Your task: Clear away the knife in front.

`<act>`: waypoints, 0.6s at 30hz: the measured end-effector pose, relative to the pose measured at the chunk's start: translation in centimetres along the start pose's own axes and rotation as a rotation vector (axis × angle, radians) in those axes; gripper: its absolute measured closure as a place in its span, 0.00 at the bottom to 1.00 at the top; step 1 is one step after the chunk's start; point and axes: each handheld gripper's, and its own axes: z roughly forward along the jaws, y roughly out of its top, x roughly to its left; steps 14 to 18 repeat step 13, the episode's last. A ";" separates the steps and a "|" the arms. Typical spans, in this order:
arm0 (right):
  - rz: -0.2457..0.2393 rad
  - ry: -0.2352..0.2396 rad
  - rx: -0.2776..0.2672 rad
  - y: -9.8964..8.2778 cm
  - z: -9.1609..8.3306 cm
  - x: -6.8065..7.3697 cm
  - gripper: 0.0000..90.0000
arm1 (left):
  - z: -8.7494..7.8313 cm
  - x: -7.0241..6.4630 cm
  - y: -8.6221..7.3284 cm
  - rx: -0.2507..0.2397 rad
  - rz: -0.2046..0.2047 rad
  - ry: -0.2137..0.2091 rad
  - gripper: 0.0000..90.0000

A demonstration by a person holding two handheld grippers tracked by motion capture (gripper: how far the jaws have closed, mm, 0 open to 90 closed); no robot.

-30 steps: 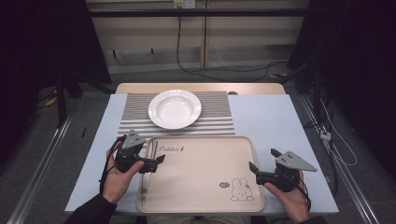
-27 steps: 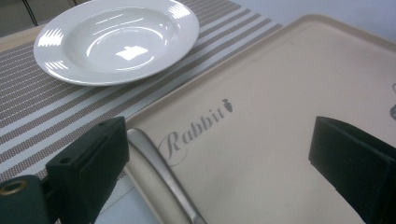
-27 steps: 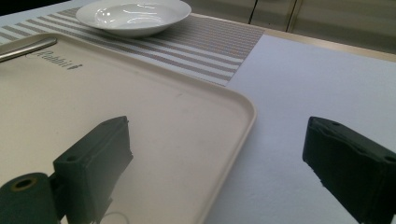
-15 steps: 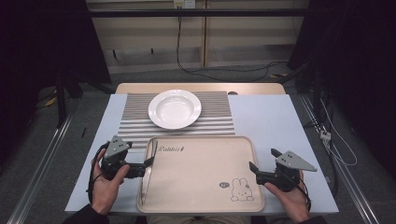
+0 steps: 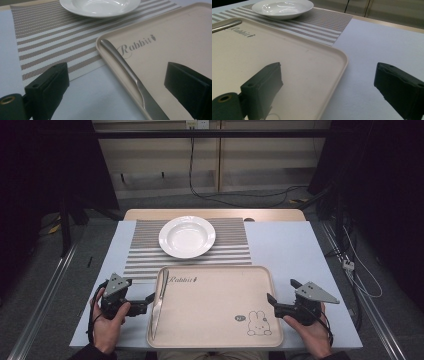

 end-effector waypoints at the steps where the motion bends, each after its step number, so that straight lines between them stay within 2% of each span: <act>1: 0.000 0.000 0.000 0.0 0.0 0.0 0.08 | 0.0 0.0 -0.1 -0.003 0.016 0.003 0.06; 2: 0.000 0.000 0.000 0.0 0.0 0.0 0.08 | 0.1 -0.1 -0.1 0.003 0.026 0.002 0.06; 4: 0.000 0.001 -0.002 0.0 0.0 0.0 0.08 | 0.1 0.0 -0.2 -0.003 0.014 -0.008 0.06; 8: 0.000 0.000 -0.002 0.0 0.0 -0.1 0.08 | 0.1 0.1 -0.4 -0.001 -0.005 0.016 0.06; 12: 0.000 -0.002 -0.005 0.0 0.0 -0.1 0.08 | 0.0 0.3 -0.5 0.006 -0.019 0.002 0.06; 18: -0.002 -0.001 -0.001 0.0 0.1 -0.1 0.08 | 0.0 0.3 -0.5 0.003 -0.020 0.003 0.06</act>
